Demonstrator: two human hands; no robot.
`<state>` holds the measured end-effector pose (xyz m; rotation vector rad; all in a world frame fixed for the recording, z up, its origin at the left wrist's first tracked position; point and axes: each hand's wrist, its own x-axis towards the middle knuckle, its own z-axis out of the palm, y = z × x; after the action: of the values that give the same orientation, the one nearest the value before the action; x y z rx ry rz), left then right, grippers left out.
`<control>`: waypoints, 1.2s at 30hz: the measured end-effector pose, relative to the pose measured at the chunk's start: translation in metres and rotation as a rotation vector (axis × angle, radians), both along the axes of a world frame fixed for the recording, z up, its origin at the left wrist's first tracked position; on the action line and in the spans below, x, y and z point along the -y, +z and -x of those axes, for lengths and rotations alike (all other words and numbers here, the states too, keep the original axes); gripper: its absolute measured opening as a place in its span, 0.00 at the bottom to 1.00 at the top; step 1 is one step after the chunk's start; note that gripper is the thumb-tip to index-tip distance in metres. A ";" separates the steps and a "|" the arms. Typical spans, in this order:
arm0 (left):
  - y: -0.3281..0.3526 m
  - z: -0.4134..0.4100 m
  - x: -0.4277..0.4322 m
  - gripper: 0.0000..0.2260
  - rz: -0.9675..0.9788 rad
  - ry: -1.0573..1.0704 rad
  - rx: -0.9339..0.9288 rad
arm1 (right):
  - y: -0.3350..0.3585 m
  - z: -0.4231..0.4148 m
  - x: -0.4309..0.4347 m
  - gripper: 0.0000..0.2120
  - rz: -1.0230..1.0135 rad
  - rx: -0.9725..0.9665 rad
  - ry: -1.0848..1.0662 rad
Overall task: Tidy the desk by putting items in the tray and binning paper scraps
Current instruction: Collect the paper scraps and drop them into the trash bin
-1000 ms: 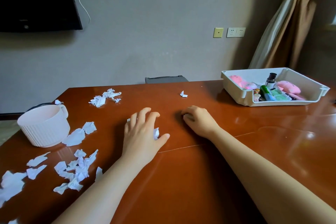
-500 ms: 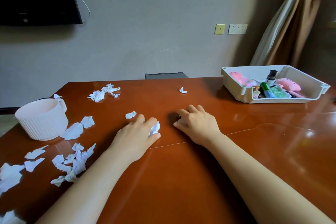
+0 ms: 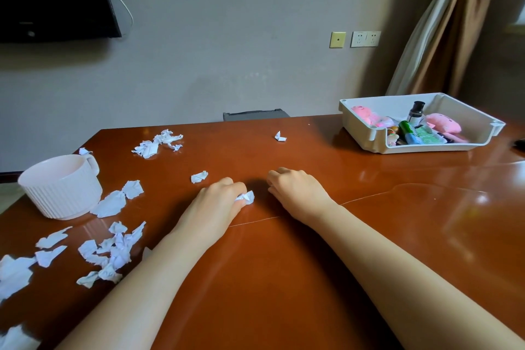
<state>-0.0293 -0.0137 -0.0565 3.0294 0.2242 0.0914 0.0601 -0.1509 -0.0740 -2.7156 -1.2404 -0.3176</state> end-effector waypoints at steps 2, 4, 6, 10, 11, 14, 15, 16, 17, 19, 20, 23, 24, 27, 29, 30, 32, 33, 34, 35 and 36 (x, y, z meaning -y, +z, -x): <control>-0.002 0.001 0.003 0.15 0.040 -0.006 0.049 | 0.000 0.001 0.003 0.12 -0.016 -0.025 -0.018; -0.007 0.007 0.002 0.14 0.042 -0.048 0.174 | 0.000 0.003 0.007 0.11 -0.049 -0.058 -0.047; -0.013 0.010 0.001 0.14 0.095 -0.068 0.209 | 0.003 0.005 0.012 0.10 -0.105 -0.090 -0.089; -0.007 0.012 0.012 0.10 0.222 -0.096 0.257 | 0.014 0.010 0.025 0.06 -0.276 -0.106 -0.187; -0.004 0.013 0.017 0.09 0.254 -0.112 0.260 | 0.019 0.013 0.030 0.07 -0.307 -0.112 -0.205; 0.012 0.021 0.034 0.06 0.383 -0.169 0.271 | 0.038 0.021 0.051 0.07 -0.366 -0.137 -0.210; 0.018 0.023 0.040 0.05 0.427 -0.202 0.278 | 0.046 0.025 0.060 0.07 -0.378 -0.139 -0.206; 0.025 0.026 0.048 0.04 0.462 -0.231 0.274 | 0.054 0.030 0.071 0.07 -0.393 -0.137 -0.200; 0.030 0.028 0.056 0.04 0.496 -0.267 0.265 | 0.061 0.035 0.083 0.07 -0.404 -0.130 -0.194; 0.039 0.032 0.075 0.04 0.570 -0.345 0.232 | 0.073 0.047 0.108 0.06 -0.427 -0.099 -0.194; 0.043 0.034 0.085 0.04 0.602 -0.376 0.218 | 0.077 0.053 0.121 0.07 -0.439 -0.091 -0.207; 0.053 0.040 0.119 0.06 0.674 -0.473 0.187 | 0.088 0.071 0.162 0.06 -0.462 -0.067 -0.265; 0.055 0.042 0.131 0.06 0.684 -0.507 0.175 | 0.090 0.077 0.176 0.06 -0.467 -0.057 -0.283; 0.055 0.049 0.171 0.07 0.697 -0.598 0.127 | 0.091 0.098 0.220 0.05 -0.478 -0.036 -0.350; 0.050 0.054 0.197 0.08 0.703 -0.654 0.104 | 0.087 0.112 0.250 0.05 -0.481 -0.014 -0.398; 0.047 0.056 0.209 0.08 0.713 -0.682 0.089 | 0.084 0.118 0.264 0.05 -0.471 -0.014 -0.424; 0.039 0.059 0.236 0.06 0.751 -0.740 0.059 | 0.077 0.131 0.291 0.05 -0.462 -0.029 -0.483; 0.035 0.061 0.250 0.05 0.769 -0.767 0.044 | 0.073 0.137 0.305 0.05 -0.468 -0.039 -0.514; 0.030 0.062 0.264 0.04 0.777 -0.791 0.031 | 0.068 0.143 0.318 0.05 -0.474 -0.049 -0.546; 0.024 0.064 0.278 0.04 0.774 -0.813 0.020 | 0.063 0.149 0.331 0.05 -0.476 -0.057 -0.577; 0.018 0.065 0.292 0.04 0.769 -0.833 0.008 | 0.057 0.155 0.343 0.05 -0.480 -0.066 -0.609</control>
<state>-0.0947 -0.3057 -0.0389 2.1322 -0.8027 -0.0453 -0.0953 -0.4942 -0.0174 -2.5614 -0.2343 -0.5041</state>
